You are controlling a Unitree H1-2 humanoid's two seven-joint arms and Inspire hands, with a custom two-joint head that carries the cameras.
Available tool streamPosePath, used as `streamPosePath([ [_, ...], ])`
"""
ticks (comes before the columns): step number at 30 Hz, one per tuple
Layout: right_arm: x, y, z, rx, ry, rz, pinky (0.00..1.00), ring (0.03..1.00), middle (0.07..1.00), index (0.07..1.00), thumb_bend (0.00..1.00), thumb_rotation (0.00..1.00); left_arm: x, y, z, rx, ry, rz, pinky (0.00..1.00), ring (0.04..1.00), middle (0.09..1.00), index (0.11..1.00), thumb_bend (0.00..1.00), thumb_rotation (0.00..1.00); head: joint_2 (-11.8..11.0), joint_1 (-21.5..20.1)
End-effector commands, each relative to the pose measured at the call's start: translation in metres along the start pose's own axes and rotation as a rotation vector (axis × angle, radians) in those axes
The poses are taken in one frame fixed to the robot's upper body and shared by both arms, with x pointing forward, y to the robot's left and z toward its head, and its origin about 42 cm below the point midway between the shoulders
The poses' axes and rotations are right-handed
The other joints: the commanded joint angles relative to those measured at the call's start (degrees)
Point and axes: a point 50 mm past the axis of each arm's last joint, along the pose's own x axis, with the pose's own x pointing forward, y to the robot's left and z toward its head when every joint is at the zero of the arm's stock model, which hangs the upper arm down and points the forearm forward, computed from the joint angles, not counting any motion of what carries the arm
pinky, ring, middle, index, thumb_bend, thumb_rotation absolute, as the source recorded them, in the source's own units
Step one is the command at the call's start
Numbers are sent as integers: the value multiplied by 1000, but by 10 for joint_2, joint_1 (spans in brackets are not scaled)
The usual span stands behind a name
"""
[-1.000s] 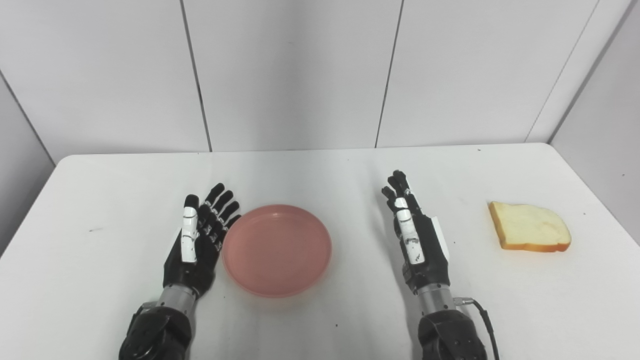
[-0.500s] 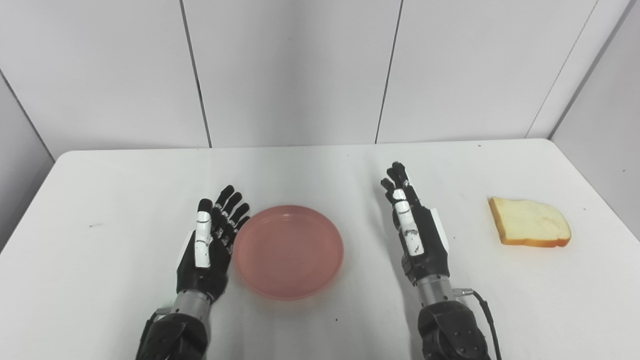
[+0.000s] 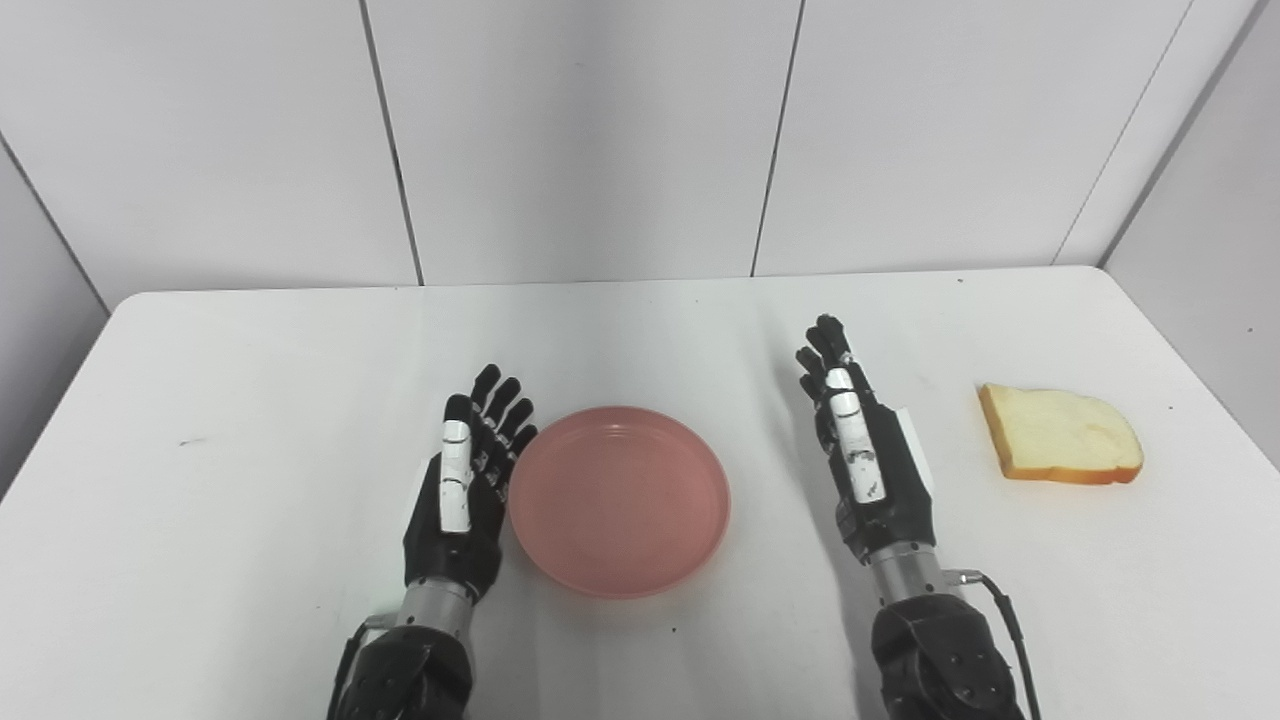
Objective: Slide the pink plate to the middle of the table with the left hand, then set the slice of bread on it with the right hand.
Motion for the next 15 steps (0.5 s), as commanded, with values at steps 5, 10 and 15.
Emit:
streamPosePath([
  [5, 12, -7, 18, 23, -85, 2, 1000, 979, 976, 974, 733, 884, 13, -16, 4, 20, -57, -21, 961, 963, 978, 952, 755, 941, -5, -5],
  [10, 18, -16, 26, 16, -108, -14, 1000, 967, 968, 976, 723, 899, 16, -20, -2, 44, -58, -28, 979, 970, 982, 954, 725, 968, -12, -8],
  [15, 25, -38, 51, -44, -141, -3, 946, 933, 941, 944, 687, 845, 20, -20, -2, 55, -67, -19, 975, 969, 985, 959, 732, 985, -17, -9],
])
